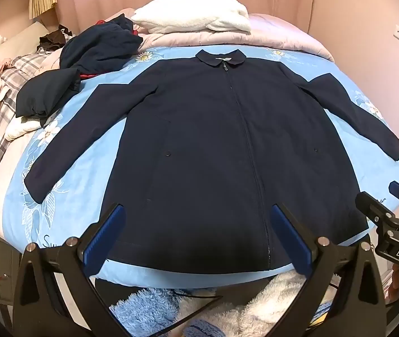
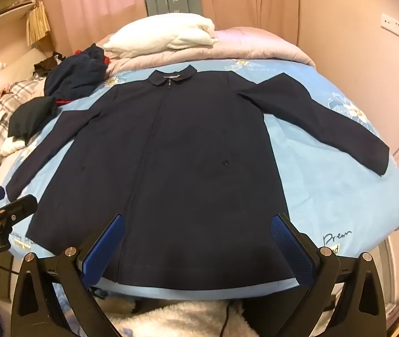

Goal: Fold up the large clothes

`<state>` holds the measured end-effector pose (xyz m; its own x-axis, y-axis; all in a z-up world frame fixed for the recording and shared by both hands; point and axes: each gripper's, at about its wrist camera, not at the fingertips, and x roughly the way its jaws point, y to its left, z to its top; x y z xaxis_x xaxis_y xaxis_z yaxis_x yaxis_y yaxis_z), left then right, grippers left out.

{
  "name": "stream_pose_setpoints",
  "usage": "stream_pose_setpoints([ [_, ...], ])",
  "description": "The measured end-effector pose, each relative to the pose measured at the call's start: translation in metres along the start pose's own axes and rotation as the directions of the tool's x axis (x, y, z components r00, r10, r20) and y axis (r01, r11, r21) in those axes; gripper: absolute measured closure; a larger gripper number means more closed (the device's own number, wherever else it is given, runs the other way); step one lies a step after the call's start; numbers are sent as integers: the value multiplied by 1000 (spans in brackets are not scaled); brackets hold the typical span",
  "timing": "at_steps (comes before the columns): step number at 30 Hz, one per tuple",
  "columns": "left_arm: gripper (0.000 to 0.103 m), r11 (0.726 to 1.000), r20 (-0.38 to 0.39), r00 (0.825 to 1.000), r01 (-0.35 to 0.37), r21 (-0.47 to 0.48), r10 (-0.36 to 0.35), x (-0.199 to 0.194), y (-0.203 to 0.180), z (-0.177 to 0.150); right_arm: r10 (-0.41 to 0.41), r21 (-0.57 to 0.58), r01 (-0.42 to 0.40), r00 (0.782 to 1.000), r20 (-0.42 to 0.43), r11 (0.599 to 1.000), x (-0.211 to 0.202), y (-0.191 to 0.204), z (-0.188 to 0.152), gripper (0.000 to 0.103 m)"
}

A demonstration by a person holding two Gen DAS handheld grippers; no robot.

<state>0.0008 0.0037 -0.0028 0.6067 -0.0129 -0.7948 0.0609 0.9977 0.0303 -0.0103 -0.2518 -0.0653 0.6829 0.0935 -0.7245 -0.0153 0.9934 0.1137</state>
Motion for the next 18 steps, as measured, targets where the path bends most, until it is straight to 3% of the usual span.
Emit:
stream_pose_setpoints([
  [18, 0, 1000, -2, 1000, 1, 15, -1, 1, -5, -1, 12, 6, -12, 1000, -15, 1000, 4, -3, -2, 0],
])
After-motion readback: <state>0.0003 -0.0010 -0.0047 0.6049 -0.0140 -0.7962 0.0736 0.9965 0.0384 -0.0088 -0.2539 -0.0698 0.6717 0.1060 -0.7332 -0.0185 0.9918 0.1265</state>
